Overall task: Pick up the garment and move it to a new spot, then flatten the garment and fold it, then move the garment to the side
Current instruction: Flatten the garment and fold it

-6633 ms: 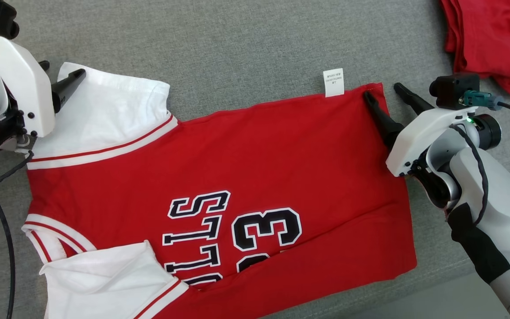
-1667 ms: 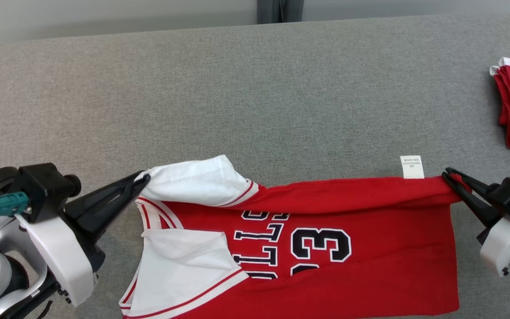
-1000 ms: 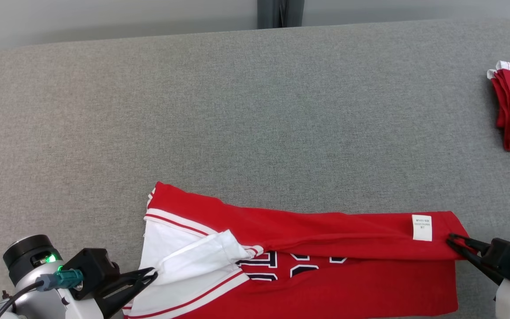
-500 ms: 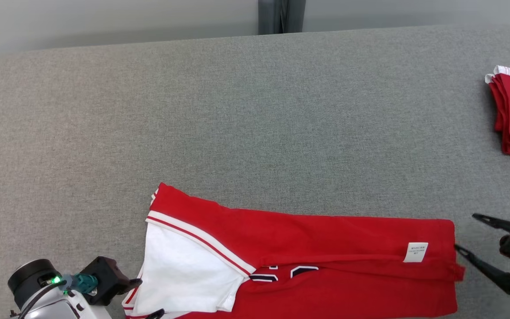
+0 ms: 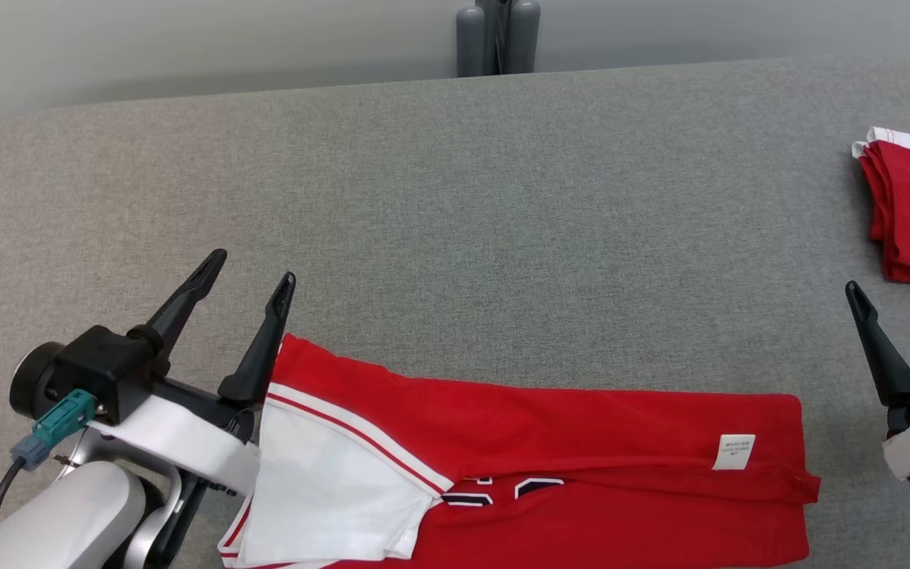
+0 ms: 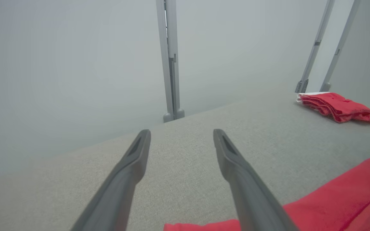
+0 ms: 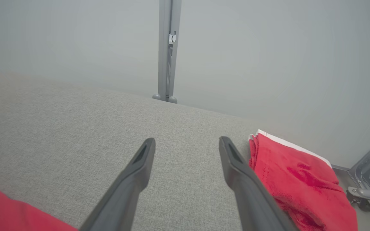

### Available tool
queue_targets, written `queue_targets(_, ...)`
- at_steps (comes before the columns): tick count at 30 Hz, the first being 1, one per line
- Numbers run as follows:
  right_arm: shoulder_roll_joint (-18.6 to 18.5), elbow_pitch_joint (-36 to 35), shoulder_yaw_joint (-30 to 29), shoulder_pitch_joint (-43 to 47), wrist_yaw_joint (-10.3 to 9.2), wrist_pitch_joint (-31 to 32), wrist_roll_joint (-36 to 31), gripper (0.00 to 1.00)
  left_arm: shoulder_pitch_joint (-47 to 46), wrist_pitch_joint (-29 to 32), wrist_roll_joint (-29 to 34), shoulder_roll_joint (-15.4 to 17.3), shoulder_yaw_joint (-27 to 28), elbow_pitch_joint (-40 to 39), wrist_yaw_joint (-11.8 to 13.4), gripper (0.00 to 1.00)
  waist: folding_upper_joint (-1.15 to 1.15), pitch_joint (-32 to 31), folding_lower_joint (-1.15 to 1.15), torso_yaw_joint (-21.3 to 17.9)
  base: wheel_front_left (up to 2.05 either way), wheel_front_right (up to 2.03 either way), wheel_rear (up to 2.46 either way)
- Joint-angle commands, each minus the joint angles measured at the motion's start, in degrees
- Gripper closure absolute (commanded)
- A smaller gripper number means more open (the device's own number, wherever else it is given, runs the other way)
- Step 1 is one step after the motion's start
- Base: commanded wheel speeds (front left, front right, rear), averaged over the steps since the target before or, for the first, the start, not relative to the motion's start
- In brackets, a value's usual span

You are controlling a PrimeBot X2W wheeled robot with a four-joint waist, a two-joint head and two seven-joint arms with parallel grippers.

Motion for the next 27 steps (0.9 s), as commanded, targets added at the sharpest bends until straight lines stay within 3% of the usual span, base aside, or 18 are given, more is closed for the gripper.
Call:
queue_targets(1,0.4,-0.1,-0.6,0.9,0.02,-0.4,-0.2,0.0,0.8,-0.4,-0.2,-0.6,0.8,0.4,0.4,0.0,0.0,-0.1,0.0,0.0,0.0,0.0,0.0)
queue_targets(4,5.3,-1.1,-5.1,3.4,0.02,-0.7,-1.1,0.0,3.6,-1.1,2.6,-6.4,7.7,1.8,1.2,0.0,0.0,-0.4,0.0,-0.1,0.0,0.0,0.0)
queue_targets(7,9.2,-2.0,-7.6,6.3,0.02,-0.6,-1.0,0.0,9.4,-1.1,9.1,-13.6,16.5,1.5,-0.2,0.0,0.0,-0.6,0.0,-0.1,0.0,0.0,0.0)
queue_targets(10,11.8,-2.4,-8.4,8.5,0.02,-0.7,-1.0,0.0,14.6,-1.1,16.4,-21.0,25.1,1.3,-3.3,0.0,0.0,-0.6,0.0,-0.2,0.0,0.0,0.0)
queue_targets(16,14.7,-2.8,-8.0,11.2,0.02,-0.9,-1.3,0.0,22.7,-1.2,27.6,-33.3,37.6,2.9,-12.7,0.0,0.0,-0.6,0.0,-0.2,0.0,0.0,0.0)
queue_targets(20,15.9,-2.6,-7.7,12.4,0.02,-1.0,-1.8,0.0,25.6,-1.2,31.8,-37.2,42.5,5.7,-19.3,0.0,0.0,-0.9,0.0,-0.1,0.0,0.0,0.0)
queue_targets(27,17.0,-2.0,-6.9,13.5,0.02,-1.1,-1.4,0.0,28.1,-1.2,34.3,-39.0,46.3,8.4,-22.6,0.0,0.0,-1.2,0.0,-0.3,0.0,0.0,0.0)
